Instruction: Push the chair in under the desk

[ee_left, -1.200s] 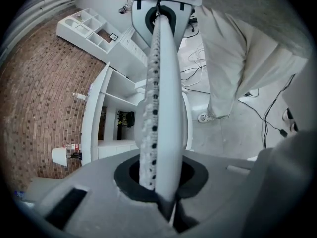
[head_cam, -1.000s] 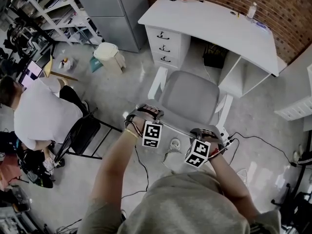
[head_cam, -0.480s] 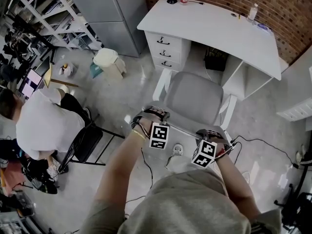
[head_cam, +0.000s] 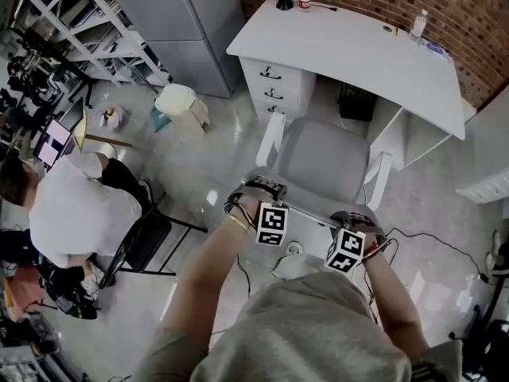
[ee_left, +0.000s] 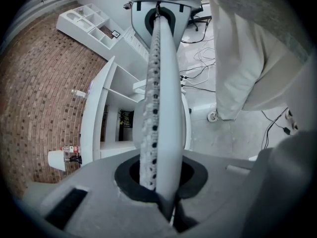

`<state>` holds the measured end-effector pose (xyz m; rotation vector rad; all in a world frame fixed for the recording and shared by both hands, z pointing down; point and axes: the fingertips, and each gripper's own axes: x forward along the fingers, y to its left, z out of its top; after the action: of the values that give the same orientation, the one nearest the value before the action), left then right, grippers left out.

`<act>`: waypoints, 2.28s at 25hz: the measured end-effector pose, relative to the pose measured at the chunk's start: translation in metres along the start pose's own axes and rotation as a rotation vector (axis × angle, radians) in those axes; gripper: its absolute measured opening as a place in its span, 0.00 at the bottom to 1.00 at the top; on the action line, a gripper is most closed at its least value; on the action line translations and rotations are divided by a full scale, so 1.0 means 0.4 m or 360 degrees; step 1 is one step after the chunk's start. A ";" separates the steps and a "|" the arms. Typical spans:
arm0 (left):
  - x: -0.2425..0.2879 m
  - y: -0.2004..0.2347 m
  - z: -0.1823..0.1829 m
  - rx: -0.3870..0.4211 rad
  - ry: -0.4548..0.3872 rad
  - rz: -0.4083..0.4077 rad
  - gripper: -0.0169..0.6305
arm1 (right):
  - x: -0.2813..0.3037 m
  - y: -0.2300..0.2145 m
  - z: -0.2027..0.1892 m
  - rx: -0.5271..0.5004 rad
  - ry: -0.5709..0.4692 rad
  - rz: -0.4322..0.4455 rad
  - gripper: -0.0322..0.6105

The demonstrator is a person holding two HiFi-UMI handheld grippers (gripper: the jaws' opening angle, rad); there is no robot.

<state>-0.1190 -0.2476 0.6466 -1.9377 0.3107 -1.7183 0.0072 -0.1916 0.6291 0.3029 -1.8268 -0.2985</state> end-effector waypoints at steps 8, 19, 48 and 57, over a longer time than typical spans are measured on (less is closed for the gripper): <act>0.044 0.078 -0.008 -0.0016 0.0004 0.0015 0.06 | 0.030 -0.090 -0.020 -0.0035 0.0014 -0.0029 0.07; 0.085 0.149 -0.023 -0.0015 0.0008 0.0023 0.06 | 0.059 -0.170 -0.033 -0.0071 0.0037 -0.0080 0.07; 0.192 0.325 -0.026 0.0028 -0.0024 0.0038 0.07 | 0.116 -0.344 -0.078 -0.0034 0.0072 -0.0103 0.06; 0.232 0.390 -0.018 0.0036 -0.0028 0.0038 0.07 | 0.134 -0.416 -0.106 -0.0030 0.0083 -0.0117 0.06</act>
<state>-0.0839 -0.4260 0.6441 -1.9245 0.3052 -1.6818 0.0426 -0.3678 0.6293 0.3624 -1.7633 -0.3557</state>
